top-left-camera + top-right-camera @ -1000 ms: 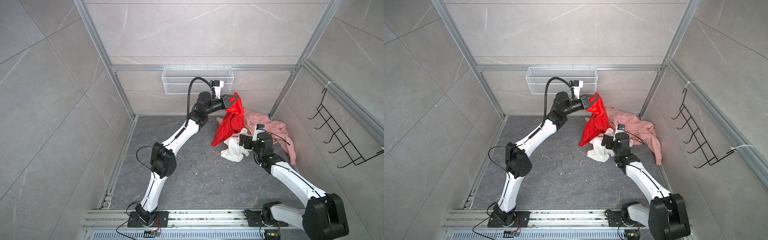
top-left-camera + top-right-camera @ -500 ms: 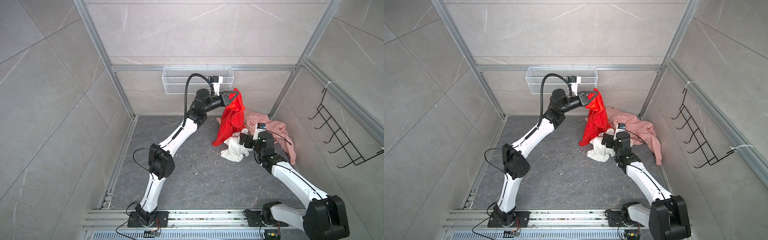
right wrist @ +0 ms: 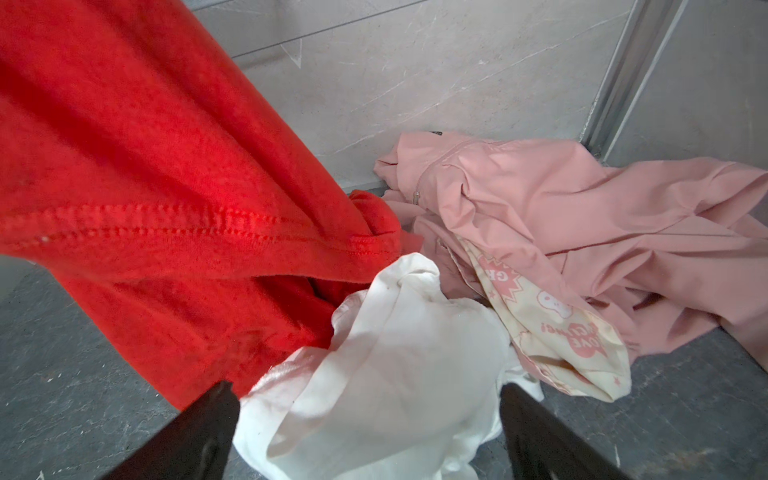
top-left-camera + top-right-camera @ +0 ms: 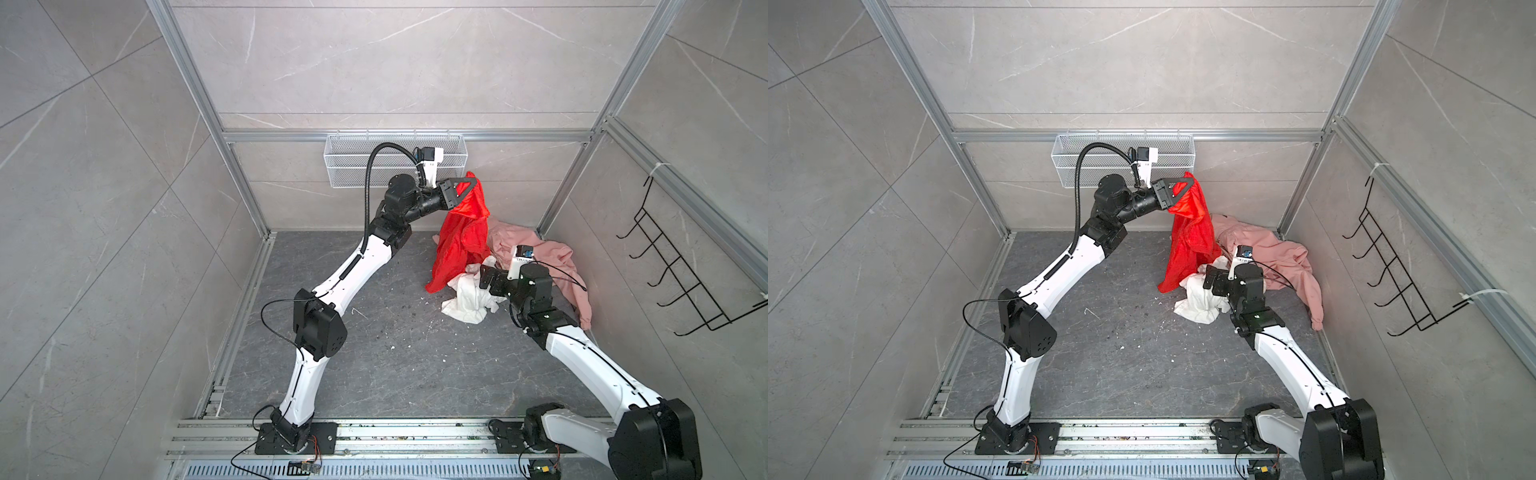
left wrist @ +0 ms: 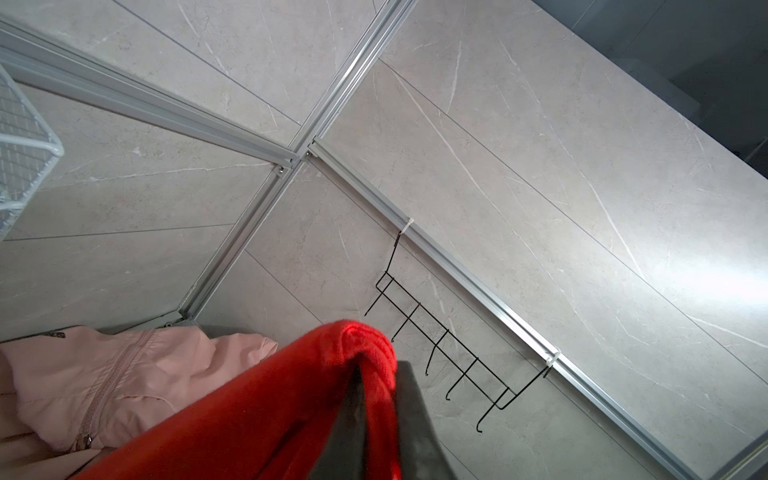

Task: Pick out a specific cloth from the pile
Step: 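Raise the red cloth higher with the left gripper, pulling it free of the pile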

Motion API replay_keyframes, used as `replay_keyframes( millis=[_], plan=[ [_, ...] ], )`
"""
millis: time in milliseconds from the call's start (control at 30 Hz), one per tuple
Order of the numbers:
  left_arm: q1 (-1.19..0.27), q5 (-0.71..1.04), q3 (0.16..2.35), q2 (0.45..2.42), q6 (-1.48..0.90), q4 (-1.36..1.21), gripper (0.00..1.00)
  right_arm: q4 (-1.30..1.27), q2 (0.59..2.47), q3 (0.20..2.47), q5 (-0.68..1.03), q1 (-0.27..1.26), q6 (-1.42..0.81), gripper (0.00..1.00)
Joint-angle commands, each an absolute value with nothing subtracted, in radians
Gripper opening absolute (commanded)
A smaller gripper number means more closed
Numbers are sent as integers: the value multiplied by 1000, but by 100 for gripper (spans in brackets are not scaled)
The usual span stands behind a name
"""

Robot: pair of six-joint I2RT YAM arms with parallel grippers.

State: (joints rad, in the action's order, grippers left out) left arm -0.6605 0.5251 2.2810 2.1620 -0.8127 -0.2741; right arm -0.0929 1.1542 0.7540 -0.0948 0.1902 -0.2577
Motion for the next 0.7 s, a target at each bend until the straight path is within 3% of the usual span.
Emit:
replay_keyframes(
  millis=[0,667],
  plan=[
    [-650,518,2293,2060,-781,-362,0,-90,1125,773,-62,185,-242,100],
    [-632,511,2259,2031,-782,-375,0,-85,1089,772,0,186,-225,100]
  ],
)
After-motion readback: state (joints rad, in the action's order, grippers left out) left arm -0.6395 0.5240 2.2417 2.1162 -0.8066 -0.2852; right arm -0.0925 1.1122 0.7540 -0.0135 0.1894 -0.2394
